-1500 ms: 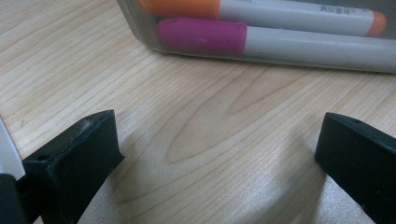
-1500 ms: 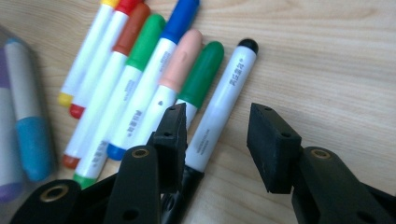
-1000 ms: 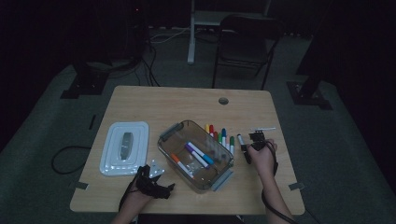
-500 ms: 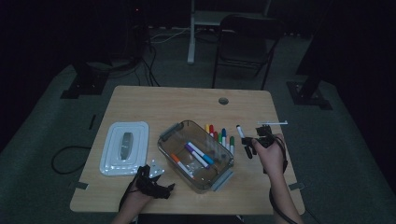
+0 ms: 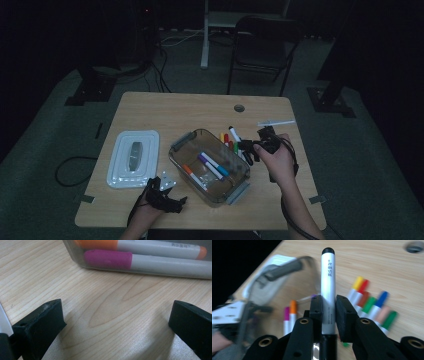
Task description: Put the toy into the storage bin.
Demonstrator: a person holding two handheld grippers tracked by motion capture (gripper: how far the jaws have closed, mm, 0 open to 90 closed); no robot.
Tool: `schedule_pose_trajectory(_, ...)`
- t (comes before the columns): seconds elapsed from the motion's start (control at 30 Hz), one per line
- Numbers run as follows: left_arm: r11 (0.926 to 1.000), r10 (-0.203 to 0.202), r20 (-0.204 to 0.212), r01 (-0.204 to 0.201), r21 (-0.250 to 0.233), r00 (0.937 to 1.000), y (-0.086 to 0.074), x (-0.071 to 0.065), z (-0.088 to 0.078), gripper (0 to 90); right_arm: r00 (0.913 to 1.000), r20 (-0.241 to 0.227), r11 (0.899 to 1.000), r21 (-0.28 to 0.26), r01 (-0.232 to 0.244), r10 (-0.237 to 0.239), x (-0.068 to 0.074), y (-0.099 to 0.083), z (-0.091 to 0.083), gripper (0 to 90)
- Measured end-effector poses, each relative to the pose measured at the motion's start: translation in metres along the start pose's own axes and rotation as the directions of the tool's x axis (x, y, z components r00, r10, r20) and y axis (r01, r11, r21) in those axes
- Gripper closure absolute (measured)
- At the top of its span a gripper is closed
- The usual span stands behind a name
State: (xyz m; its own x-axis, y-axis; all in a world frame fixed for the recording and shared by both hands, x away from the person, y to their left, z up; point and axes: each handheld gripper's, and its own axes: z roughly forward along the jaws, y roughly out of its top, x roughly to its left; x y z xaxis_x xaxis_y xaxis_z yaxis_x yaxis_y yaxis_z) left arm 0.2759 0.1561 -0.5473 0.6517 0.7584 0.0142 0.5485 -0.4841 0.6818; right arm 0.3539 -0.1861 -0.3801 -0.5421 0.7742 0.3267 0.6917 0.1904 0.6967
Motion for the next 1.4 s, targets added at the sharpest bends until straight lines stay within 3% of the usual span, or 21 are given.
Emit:
schedule_pose_trajectory(0.13, 1.0000, 0.000, 0.000, 0.000, 0.000, 1.0000, 0.000, 0.000, 0.000, 0.5, 0.9975, -0.053, 0.999, 0.002, 0.047, -0.047, 0.021, 0.010, 0.007, 76.3)
schedule_pose_trajectory(0.3, 1.0000, 0.000, 0.000, 0.000, 0.000, 1.0000, 0.000, 0.000, 0.000, 0.5, 0.9900, -0.112, 0.995, 0.044, 0.091, -0.086, 0.045, 0.014, 0.025, 76.3)
schedule_pose_trajectory(0.5, 1.0000, 0.000, 0.000, 0.000, 0.000, 1.0000, 0.000, 0.000, 0.000, 0.5, 0.9839, -0.136, 0.984, 0.120, 0.132, -0.116, 0.063, 0.010, 0.060, 76.3)
schedule_pose_trajectory(0.67, 1.0000, 0.001, 0.001, -0.001, 0.002, 1.0000, 0.000, 0.000, 0.000, 0.5, 0.9822, -0.140, 0.968, 0.198, 0.151, -0.125, 0.069, 0.006, 0.090, 76.3)
schedule_pose_trajectory(0.9, 1.0000, 0.000, 0.000, 0.000, 0.000, 1.0000, 0.000, 0.000, 0.000, 0.5, 0.9841, -0.126, 0.934, 0.319, 0.159, -0.125, 0.070, -0.001, 0.131, 76.3)
schedule_pose_trajectory(1.17, 1.0000, 0.001, -0.001, -0.001, 0.000, 1.0000, 0.000, 0.000, 0.000, 0.5, 0.9883, -0.095, 0.895, 0.420, 0.149, -0.120, 0.068, -0.008, 0.161, 76.3)
schedule_pose_trajectory(1.23, 1.0000, 0.001, -0.001, -0.001, -0.001, 1.0000, 0.000, 0.000, 0.000, 0.5, 0.9865, -0.088, 0.876, 0.453, 0.163, -0.138, 0.069, -0.010, 0.166, 76.3)
schedule_pose_trajectory(1.4, 1.0000, 0.000, -0.001, 0.000, -0.002, 1.0000, 0.000, 0.000, 0.000, 0.5, 0.9854, -0.082, 0.846, 0.505, 0.170, -0.149, 0.070, -0.013, 0.171, 76.2)
